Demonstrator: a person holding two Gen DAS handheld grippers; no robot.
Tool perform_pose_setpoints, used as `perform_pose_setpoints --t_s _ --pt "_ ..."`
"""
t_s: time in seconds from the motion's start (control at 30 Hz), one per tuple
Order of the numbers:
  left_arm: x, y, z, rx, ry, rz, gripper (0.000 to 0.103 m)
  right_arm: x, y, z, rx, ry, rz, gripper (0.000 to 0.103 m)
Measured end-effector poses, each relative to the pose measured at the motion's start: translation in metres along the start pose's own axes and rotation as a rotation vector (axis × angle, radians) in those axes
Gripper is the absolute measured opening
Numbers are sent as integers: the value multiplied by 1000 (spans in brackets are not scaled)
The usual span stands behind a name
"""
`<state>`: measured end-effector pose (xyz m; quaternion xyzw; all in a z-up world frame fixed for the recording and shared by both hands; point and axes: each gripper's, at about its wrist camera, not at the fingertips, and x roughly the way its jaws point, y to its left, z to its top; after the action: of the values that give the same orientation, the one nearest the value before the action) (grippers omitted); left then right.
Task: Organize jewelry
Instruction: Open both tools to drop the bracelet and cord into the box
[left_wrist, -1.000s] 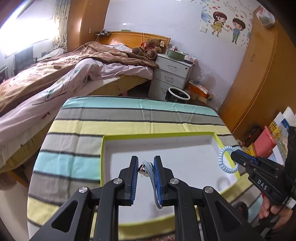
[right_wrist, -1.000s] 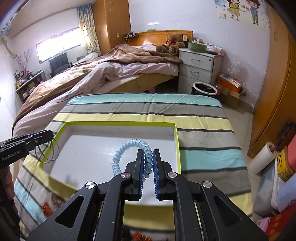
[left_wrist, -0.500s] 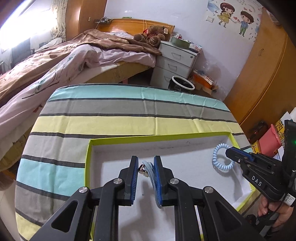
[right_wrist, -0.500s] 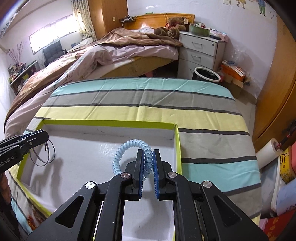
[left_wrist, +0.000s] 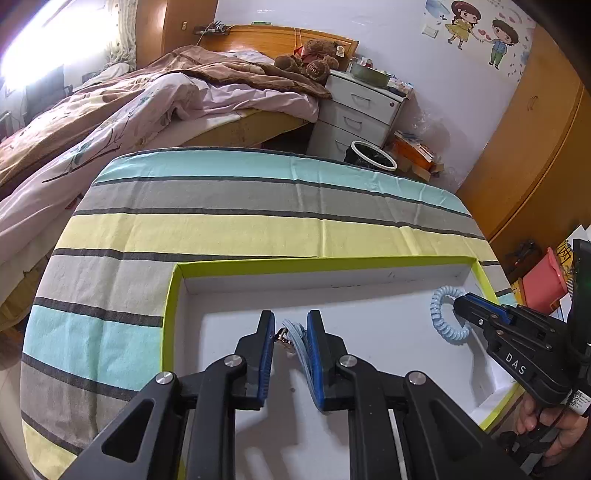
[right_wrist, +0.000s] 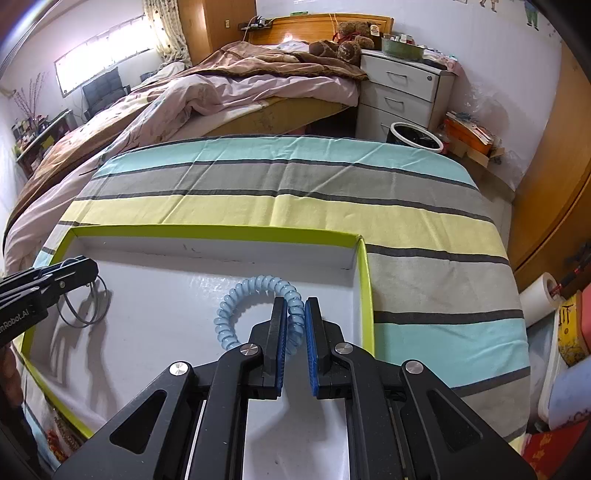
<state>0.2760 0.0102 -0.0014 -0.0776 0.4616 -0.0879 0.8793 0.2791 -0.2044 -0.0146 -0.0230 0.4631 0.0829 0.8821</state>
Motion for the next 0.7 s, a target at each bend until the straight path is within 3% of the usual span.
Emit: perform_pose_setpoints --t_s 0.17,0.33,0.4,0.53,0.7 --pt "1 5 -1 -20 4 4 20 1 1 1 3 2 -9 11" --pt "1 5 -1 -22 0 19 28 2 2 1 3 0 -10 17" --pt "1 6 -2 -28 3 22 37 1 2 0 7 -6 -9 22" --pt "-4 5 -2 -23 -8 35 37 -2 2 0 8 -17 2 34" --pt "-17 1 -4 -11 -22 35 48 -9 3 -1 24 -31 9 37"
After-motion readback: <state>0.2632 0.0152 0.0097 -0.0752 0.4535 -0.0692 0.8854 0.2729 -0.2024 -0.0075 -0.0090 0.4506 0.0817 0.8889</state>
